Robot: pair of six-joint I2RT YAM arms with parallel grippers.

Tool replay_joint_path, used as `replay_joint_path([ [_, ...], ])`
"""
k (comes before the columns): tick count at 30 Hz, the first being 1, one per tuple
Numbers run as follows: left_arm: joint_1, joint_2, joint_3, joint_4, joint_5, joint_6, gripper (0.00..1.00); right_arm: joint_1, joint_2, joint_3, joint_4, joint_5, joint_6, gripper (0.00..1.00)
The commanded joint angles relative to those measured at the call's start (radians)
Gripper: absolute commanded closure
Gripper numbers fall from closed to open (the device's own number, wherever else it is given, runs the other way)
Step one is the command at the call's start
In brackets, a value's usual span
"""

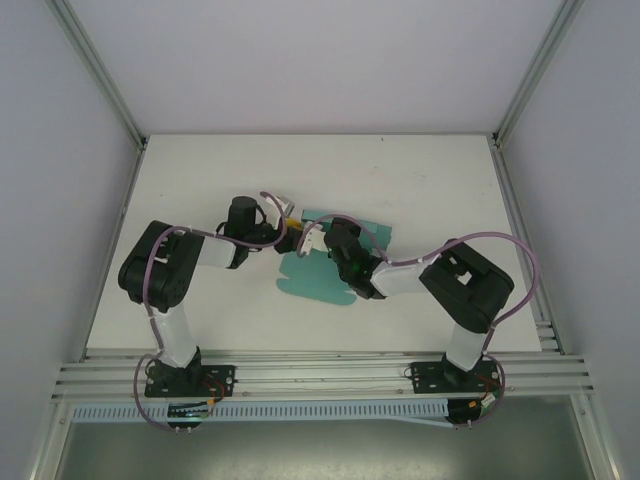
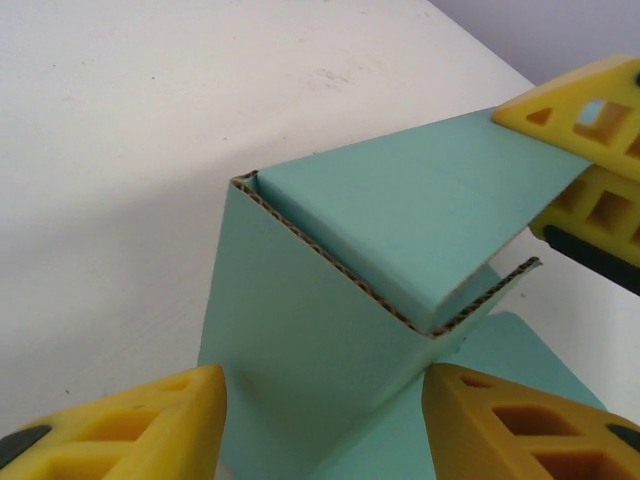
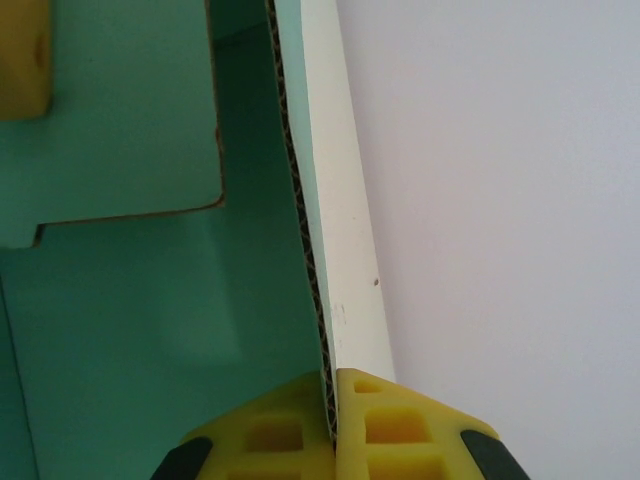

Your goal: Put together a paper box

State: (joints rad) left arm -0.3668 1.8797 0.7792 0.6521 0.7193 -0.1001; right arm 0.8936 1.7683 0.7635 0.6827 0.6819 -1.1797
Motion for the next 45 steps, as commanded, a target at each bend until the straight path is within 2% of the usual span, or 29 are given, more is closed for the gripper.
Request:
replay_joint_path([
  [1,-0.012,0.05,0.054,-0.055,-0.052,0.019,0.48,0.025,0.007,0.019,-0.02,-0.051,0.042,1.0],
  [7,-0.016,0.108,0.109,-0.055,-0.023,0.008,0.45,0.027,-0.003,0.02,-0.077,-0.083,0.078,1.0],
  [10,-0.018,0.125,0.122,0.0,0.059,0.03,0.37,0.025,-0.019,0.027,-0.147,-0.126,0.118,1.0],
  [11,-0.019,0.131,0.135,-0.008,0.073,0.042,0.38,0.02,-0.024,0.031,-0.17,-0.137,0.13,1.0],
  [14,-0.02,0.151,0.185,-0.044,0.068,0.046,0.52,0.003,-0.025,0.037,-0.214,-0.153,0.144,1.0],
  [20,-0.046,0.155,0.225,-0.101,-0.012,0.06,0.56,-0.012,-0.019,0.062,-0.291,-0.203,0.188,1.0],
  [23,-0.072,0.154,0.253,-0.158,-0.103,0.066,0.66,-0.017,0.004,0.072,-0.284,-0.192,0.189,1.0],
  [25,-0.089,0.151,0.269,-0.216,-0.207,0.06,0.73,-0.017,0.014,0.077,-0.287,-0.179,0.194,1.0],
  [27,-0.1,0.148,0.271,-0.239,-0.29,0.047,0.78,-0.019,0.007,0.075,-0.287,-0.174,0.224,1.0],
  [29,-0.104,0.151,0.27,-0.246,-0.318,0.046,0.8,-0.025,-0.008,0.07,-0.3,-0.182,0.26,1.0],
  [34,-0.113,0.155,0.256,-0.234,-0.313,0.031,0.84,-0.035,-0.01,0.067,-0.314,-0.171,0.305,1.0],
  [36,-0.118,0.138,0.238,-0.211,-0.314,0.035,0.9,-0.042,-0.006,0.073,-0.326,-0.168,0.324,1.0],
  [38,-0.119,0.12,0.226,-0.203,-0.304,0.049,0.91,-0.051,-0.009,0.08,-0.337,-0.159,0.336,0.99],
  [41,-0.118,0.099,0.208,-0.189,-0.264,0.077,0.91,-0.066,-0.042,0.081,-0.353,-0.16,0.332,0.85],
  [45,-0.12,0.085,0.19,-0.196,-0.205,0.125,0.87,-0.115,-0.113,0.092,-0.443,-0.176,0.322,0.79],
])
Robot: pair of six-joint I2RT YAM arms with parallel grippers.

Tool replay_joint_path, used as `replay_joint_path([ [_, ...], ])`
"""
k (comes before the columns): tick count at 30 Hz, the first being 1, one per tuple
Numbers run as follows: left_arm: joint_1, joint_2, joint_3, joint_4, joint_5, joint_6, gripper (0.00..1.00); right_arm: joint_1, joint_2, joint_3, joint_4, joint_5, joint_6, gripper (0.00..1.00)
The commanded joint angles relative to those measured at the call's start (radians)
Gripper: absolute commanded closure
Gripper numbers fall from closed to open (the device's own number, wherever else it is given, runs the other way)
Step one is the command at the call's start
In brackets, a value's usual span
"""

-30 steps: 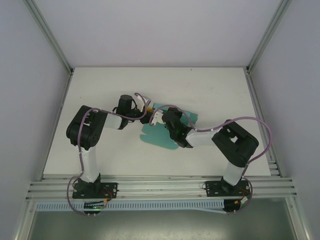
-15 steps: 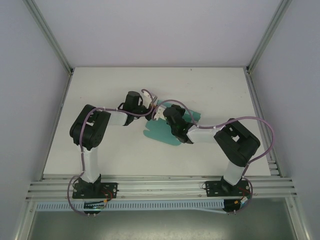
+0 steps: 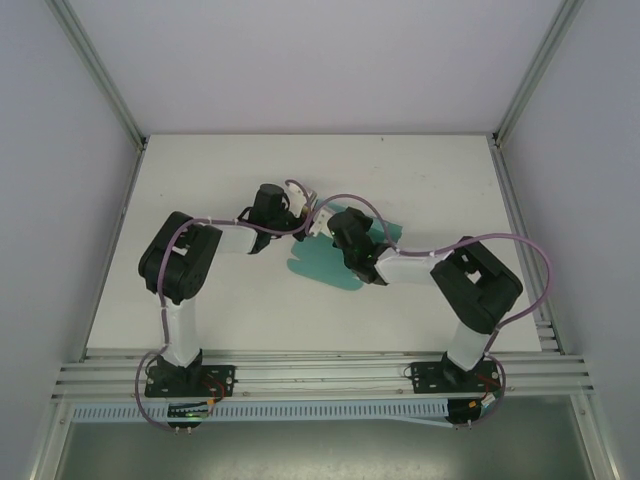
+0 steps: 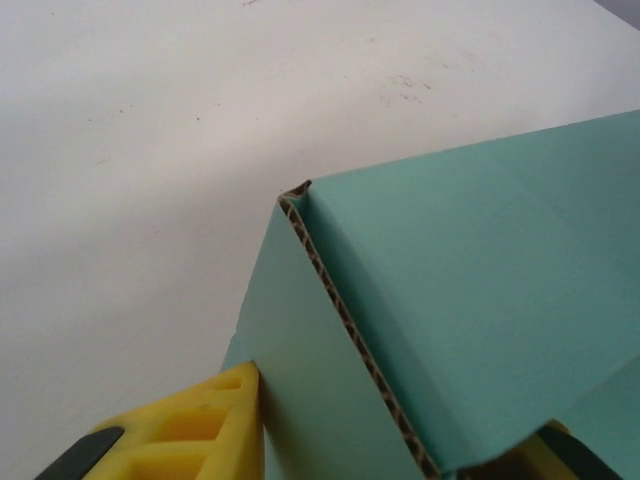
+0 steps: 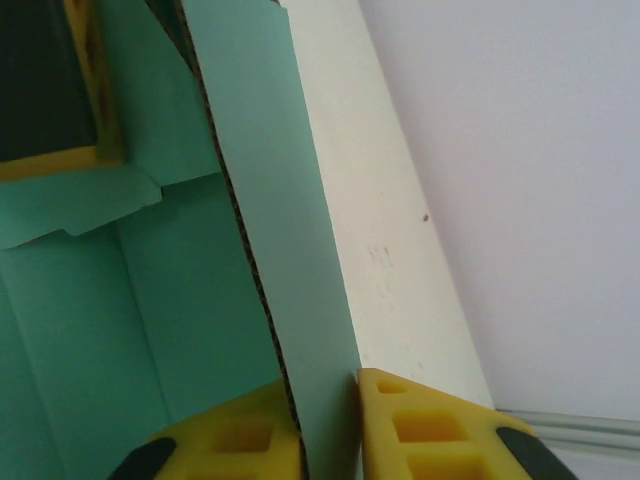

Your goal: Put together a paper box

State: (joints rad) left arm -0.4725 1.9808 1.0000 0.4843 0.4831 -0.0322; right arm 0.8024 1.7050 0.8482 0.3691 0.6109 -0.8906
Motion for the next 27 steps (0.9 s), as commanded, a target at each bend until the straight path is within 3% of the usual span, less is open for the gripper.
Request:
replay_joint_path([
  [1,-0.012,-0.021,-0.039,-0.026,0.038,0.065,0.87,-0.038,-0.062,0.007,-0.147,-0.113,0.019,0.78],
  [7,-0.012,-0.033,-0.049,-0.051,0.043,0.108,0.85,-0.116,-0.071,0.004,-0.137,-0.11,-0.056,0.77],
  [16,-0.014,-0.021,-0.04,-0.039,0.029,0.103,0.86,-0.121,-0.064,-0.033,-0.019,-0.011,-0.159,0.78],
  [20,-0.014,0.002,0.005,-0.057,0.088,0.075,0.75,-0.105,-0.056,-0.02,-0.03,-0.024,-0.128,1.0],
  [27,-0.02,0.027,0.017,-0.073,0.181,0.09,0.6,-0.05,-0.012,-0.014,0.005,-0.001,-0.114,1.0],
])
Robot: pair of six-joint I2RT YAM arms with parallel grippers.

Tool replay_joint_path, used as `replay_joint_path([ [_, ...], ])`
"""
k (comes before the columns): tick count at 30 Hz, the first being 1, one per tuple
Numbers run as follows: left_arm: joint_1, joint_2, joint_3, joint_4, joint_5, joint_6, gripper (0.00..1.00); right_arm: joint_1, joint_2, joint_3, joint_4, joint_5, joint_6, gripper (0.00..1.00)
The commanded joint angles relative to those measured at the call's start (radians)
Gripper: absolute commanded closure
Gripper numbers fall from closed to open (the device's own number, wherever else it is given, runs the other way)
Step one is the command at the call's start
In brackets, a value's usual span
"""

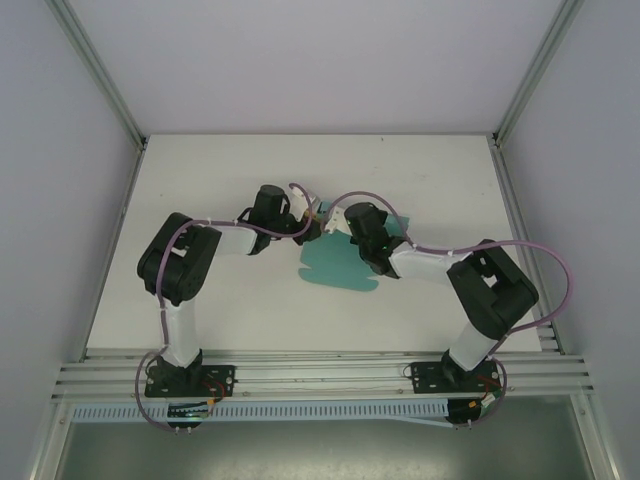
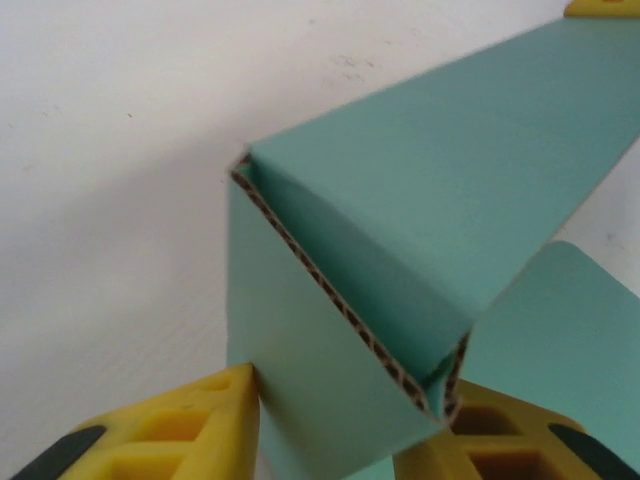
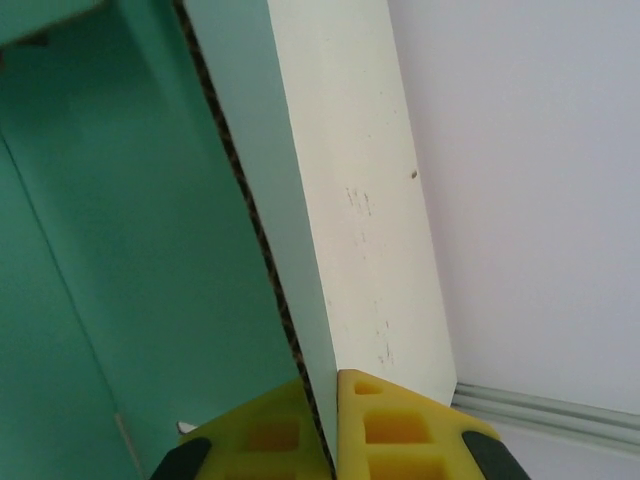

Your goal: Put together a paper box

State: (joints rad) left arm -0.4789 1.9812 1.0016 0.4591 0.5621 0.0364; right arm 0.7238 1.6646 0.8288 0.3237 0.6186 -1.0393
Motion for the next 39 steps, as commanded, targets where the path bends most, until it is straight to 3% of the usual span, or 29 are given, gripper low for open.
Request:
replay_joint_path([
  [1,-0.016,0.032,0.018,-0.051,0.111,0.025,0.57,0.033,0.03,0.008,0.049,-0.008,0.045,1.0],
  [8,-0.026,0.09,0.083,-0.091,0.072,0.004,0.55,0.077,0.032,0.025,0.037,0.011,0.075,1.0],
  [12,-0.043,0.114,0.125,-0.12,0.037,-0.006,0.47,0.083,0.033,0.035,0.021,0.0,0.107,1.0],
  [15,-0.047,0.114,0.115,-0.09,0.077,-0.028,0.47,0.087,0.041,0.038,0.019,0.0,0.117,1.0],
  [18,-0.048,0.117,0.112,-0.072,0.065,-0.043,0.6,0.089,0.041,0.034,0.017,0.002,0.121,1.0],
  [21,-0.05,0.138,0.148,-0.104,0.033,-0.065,0.49,0.091,0.031,0.037,-0.006,-0.029,0.147,1.0],
  [24,-0.061,0.145,0.157,-0.092,0.009,-0.098,0.48,0.094,0.032,0.04,-0.011,-0.039,0.16,1.0],
  [27,-0.067,0.156,0.155,-0.044,0.029,-0.148,0.62,0.097,0.032,0.041,-0.015,-0.052,0.174,1.0],
  [31,-0.093,0.151,0.16,-0.064,-0.088,-0.139,0.78,0.098,0.023,0.047,-0.042,-0.064,0.206,1.0],
  [39,-0.106,0.043,0.061,-0.077,-0.277,-0.15,0.87,0.097,-0.027,0.064,-0.114,-0.079,0.292,1.0],
])
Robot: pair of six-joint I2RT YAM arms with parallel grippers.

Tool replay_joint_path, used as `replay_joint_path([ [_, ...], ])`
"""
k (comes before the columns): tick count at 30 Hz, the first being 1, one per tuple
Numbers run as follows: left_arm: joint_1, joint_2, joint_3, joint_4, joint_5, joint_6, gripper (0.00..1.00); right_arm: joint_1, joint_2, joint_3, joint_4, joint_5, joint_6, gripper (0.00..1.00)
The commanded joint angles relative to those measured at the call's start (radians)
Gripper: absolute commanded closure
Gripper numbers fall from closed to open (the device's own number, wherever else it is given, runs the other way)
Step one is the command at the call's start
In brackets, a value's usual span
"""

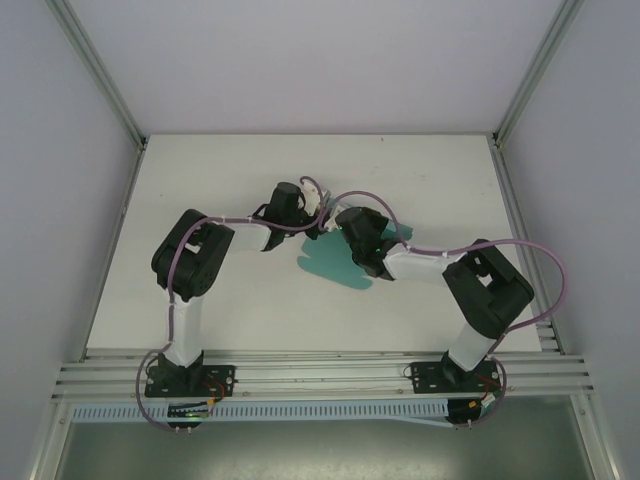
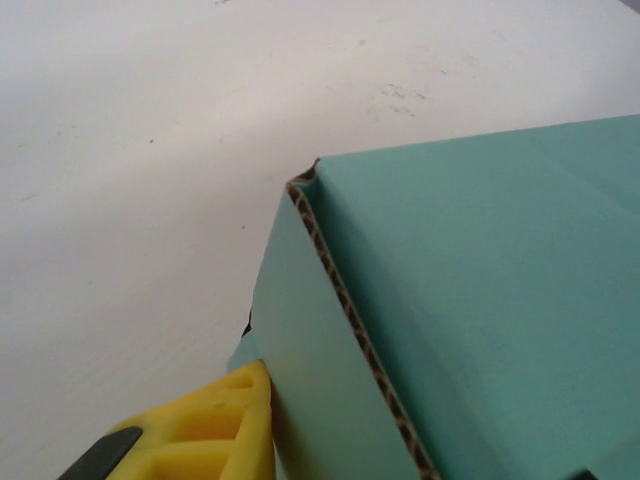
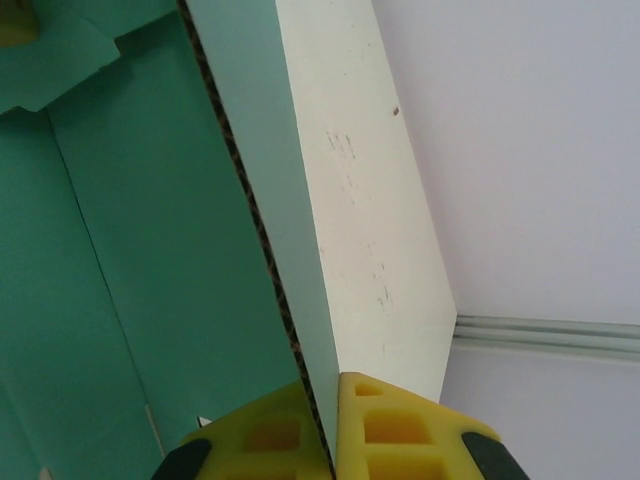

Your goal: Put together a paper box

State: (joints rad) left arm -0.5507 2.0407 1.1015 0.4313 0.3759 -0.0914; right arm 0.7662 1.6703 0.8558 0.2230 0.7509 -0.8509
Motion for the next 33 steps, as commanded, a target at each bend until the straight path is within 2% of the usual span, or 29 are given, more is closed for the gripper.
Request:
replay_joint_path([
  [1,-0.036,-0.023,-0.061,-0.044,-0.12,-0.03,0.86,0.055,-0.038,0.039,-0.023,-0.215,0.116,1.0],
  [3,-0.038,-0.025,-0.076,-0.048,-0.161,-0.031,0.83,0.055,-0.044,0.042,-0.037,-0.223,0.141,1.0],
  [5,-0.04,-0.034,-0.093,-0.052,-0.102,-0.009,0.79,0.056,-0.046,0.049,-0.067,-0.232,0.162,1.0],
  [7,-0.04,-0.074,-0.142,-0.033,0.001,0.016,0.78,0.06,-0.051,0.06,-0.114,-0.251,0.179,1.0],
  [8,-0.04,-0.102,-0.174,-0.012,0.012,0.013,0.78,0.064,-0.056,0.059,-0.126,-0.255,0.182,1.0],
  [11,-0.039,-0.16,-0.218,-0.004,-0.094,-0.013,0.84,0.077,-0.076,0.054,-0.157,-0.274,0.199,1.0],
  [14,-0.039,-0.144,-0.208,-0.019,-0.144,-0.005,0.85,0.08,-0.084,0.052,-0.167,-0.304,0.224,1.0],
  [16,-0.041,-0.119,-0.175,-0.061,-0.2,-0.028,0.91,0.084,-0.076,0.059,-0.173,-0.321,0.243,1.0],
  [19,-0.046,-0.08,-0.12,-0.148,-0.357,-0.075,0.95,0.089,-0.045,0.082,-0.19,-0.31,0.272,1.0],
  [22,-0.051,-0.046,-0.092,-0.204,-0.508,-0.102,0.92,0.089,-0.011,0.097,-0.2,-0.279,0.295,1.0],
  [24,-0.051,-0.026,-0.084,-0.228,-0.587,-0.136,0.97,0.089,0.001,0.1,-0.2,-0.275,0.306,1.0],
  [26,-0.051,-0.008,-0.078,-0.243,-0.625,-0.146,1.0,0.089,0.013,0.106,-0.202,-0.272,0.313,1.0],
  [30,-0.052,0.034,-0.056,-0.28,-0.672,-0.17,1.0,0.085,0.041,0.122,-0.202,-0.265,0.317,1.0],
  [33,-0.056,0.04,-0.052,-0.326,-0.769,-0.196,1.0,0.081,0.057,0.131,-0.201,-0.252,0.32,1.0],
])
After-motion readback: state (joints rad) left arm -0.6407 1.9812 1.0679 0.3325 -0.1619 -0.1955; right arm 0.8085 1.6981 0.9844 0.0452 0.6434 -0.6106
